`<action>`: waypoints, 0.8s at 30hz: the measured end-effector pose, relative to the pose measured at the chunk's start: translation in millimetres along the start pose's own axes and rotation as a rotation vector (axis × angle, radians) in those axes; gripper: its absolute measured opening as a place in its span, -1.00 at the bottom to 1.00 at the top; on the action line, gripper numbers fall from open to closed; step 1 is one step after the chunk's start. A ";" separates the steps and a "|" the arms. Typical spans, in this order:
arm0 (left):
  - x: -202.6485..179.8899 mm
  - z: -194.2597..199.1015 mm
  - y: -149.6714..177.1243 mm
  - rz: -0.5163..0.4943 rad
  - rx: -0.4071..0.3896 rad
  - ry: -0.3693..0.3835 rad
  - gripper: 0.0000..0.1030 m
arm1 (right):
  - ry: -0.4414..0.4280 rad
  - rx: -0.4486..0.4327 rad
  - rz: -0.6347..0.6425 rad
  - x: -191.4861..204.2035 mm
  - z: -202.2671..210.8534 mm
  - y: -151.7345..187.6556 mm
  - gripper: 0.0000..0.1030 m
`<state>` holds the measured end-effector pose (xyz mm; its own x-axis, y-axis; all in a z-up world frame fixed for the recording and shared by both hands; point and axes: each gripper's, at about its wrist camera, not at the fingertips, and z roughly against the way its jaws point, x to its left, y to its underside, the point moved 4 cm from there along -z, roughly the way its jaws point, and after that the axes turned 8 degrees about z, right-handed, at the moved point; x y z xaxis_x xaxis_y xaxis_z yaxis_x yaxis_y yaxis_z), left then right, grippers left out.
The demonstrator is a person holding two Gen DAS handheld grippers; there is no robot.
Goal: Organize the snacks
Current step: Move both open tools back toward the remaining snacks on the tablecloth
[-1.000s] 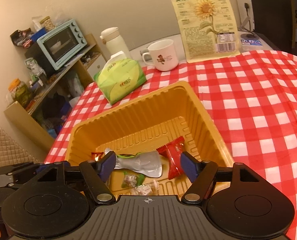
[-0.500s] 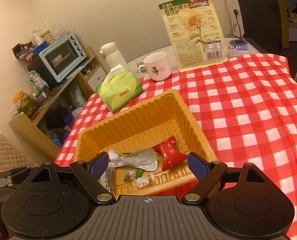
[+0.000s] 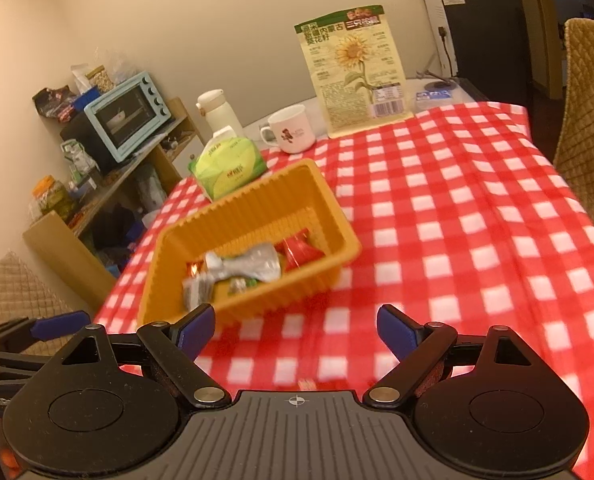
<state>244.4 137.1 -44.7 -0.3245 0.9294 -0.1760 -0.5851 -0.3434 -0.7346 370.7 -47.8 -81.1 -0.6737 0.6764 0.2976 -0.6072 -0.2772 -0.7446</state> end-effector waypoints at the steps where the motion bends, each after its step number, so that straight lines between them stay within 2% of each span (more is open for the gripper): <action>1: -5.0 4.6 5.6 -0.002 0.001 -0.001 0.90 | 0.005 0.002 0.006 -1.8 6.3 5.0 0.70; 4: -19.0 15.3 21.0 -0.005 0.008 -0.013 0.99 | 0.016 0.012 0.026 -6.9 25.5 20.2 0.71; 11: -44.7 26.7 59.2 -0.067 0.024 -0.105 0.99 | 0.052 0.059 0.098 -17.4 57.3 61.0 0.71; 24: -57.4 52.5 104.0 -0.028 0.079 -0.141 0.99 | 0.085 0.136 0.121 -40.4 90.6 114.6 0.71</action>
<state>163.2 40.9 -76.6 -0.4053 0.9123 -0.0584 -0.6500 -0.3325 -0.6834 290.1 -168.8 -124.3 -0.7107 0.6861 0.1555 -0.5795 -0.4457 -0.6823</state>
